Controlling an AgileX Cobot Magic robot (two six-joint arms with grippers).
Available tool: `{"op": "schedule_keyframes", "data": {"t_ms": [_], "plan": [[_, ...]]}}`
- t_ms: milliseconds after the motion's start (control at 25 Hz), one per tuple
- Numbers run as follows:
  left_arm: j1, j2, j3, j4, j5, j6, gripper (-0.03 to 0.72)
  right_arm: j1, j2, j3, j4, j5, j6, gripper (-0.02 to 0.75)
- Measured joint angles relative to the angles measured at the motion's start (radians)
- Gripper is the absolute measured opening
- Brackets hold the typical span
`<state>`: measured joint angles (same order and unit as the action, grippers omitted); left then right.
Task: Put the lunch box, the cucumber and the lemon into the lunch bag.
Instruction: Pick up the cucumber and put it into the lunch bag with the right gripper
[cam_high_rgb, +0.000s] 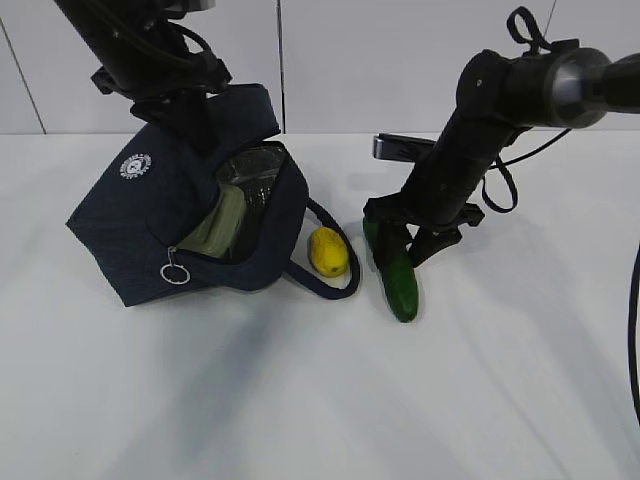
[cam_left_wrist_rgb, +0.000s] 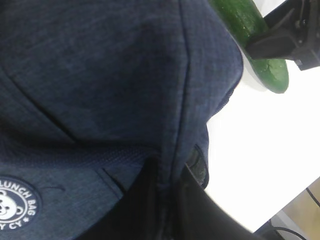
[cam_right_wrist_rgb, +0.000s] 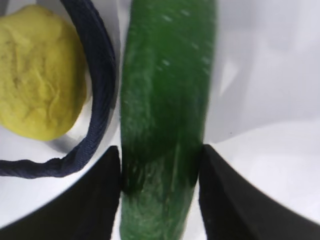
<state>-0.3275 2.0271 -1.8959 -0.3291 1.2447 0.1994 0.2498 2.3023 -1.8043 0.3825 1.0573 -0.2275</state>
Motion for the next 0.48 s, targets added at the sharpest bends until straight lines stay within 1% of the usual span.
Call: {"op": "schedule_keyframes", "data": {"t_ms": [80, 160, 240, 360, 480], "plan": [[0.0, 0.0, 0.0, 0.0, 0.0, 0.0, 0.015, 0.002, 0.0, -0.003, -0.001, -0.005, 0.002, 0.391], [0.0, 0.0, 0.0, 0.0, 0.0, 0.0, 0.015, 0.002, 0.0, -0.006, -0.002, -0.012, 0.002, 0.33], [0.0, 0.0, 0.0, 0.0, 0.0, 0.0, 0.015, 0.002, 0.0, -0.011, -0.002, -0.017, 0.002, 0.297], [0.0, 0.0, 0.0, 0.0, 0.0, 0.0, 0.015, 0.002, 0.0, -0.04, 0.002, -0.003, 0.002, 0.284], [0.0, 0.0, 0.0, 0.0, 0.0, 0.0, 0.015, -0.007, 0.0, -0.108, 0.014, 0.065, 0.002, 0.282]]}}
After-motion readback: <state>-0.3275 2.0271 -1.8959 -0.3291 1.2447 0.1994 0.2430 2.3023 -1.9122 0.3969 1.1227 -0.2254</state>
